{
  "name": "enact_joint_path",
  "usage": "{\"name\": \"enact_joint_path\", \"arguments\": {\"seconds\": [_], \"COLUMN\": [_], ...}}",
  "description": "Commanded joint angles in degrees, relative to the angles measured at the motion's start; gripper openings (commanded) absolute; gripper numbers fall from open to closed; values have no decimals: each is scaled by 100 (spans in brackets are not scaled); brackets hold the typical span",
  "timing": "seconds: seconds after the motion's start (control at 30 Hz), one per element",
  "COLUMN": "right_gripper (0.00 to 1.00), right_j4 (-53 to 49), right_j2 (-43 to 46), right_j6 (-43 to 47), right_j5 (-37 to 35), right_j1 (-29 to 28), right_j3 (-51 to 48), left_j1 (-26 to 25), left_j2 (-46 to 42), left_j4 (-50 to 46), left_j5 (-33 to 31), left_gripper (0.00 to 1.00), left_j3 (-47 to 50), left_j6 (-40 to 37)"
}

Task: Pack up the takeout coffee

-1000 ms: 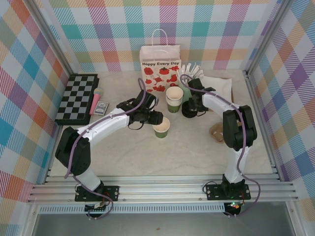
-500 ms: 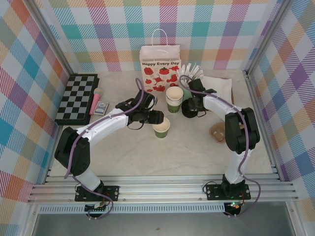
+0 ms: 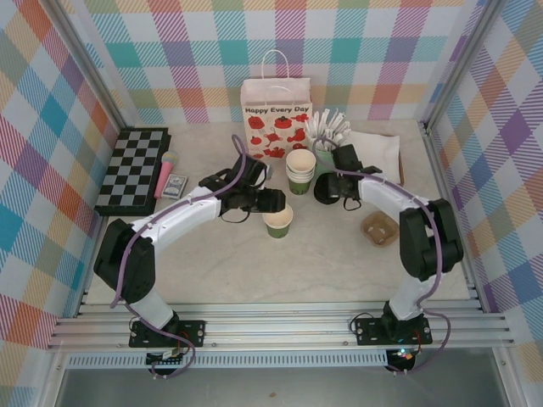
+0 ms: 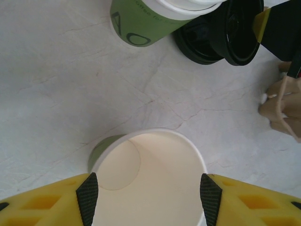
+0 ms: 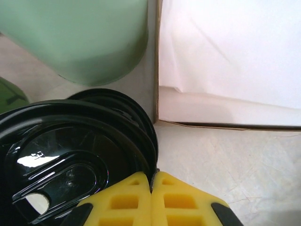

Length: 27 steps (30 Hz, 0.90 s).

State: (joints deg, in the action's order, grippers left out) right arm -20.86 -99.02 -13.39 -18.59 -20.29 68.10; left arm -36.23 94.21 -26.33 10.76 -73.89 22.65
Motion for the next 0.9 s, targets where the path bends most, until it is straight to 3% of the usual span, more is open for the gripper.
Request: {"name": "enact_joint_path", "arguments": {"seconds": [0.0,0.27,0.67,0.87], "right_gripper": [4,4,3,3], "right_j4": [776,535,-174,-278], "right_j2": [357,944,1416,1476], "right_j6": [293,-387,-1047,-1179], "right_j5": [11,-730,-923,-917], "right_j1": [-79,-569,-1112,-1204], "right_j3": [-274,-380,-97,-68], "left_j1": [-26,-466,-744,-789], "left_j2": [-113,578,1438,1632], "left_j4": [291,281,78,234], "left_j5": [379,-180,-1450,-1325], "left_gripper": [61,57,53,30], "left_j3": [-408,-1326,-2202,-2294], "left_j6": [377,993,1168,1154]}}
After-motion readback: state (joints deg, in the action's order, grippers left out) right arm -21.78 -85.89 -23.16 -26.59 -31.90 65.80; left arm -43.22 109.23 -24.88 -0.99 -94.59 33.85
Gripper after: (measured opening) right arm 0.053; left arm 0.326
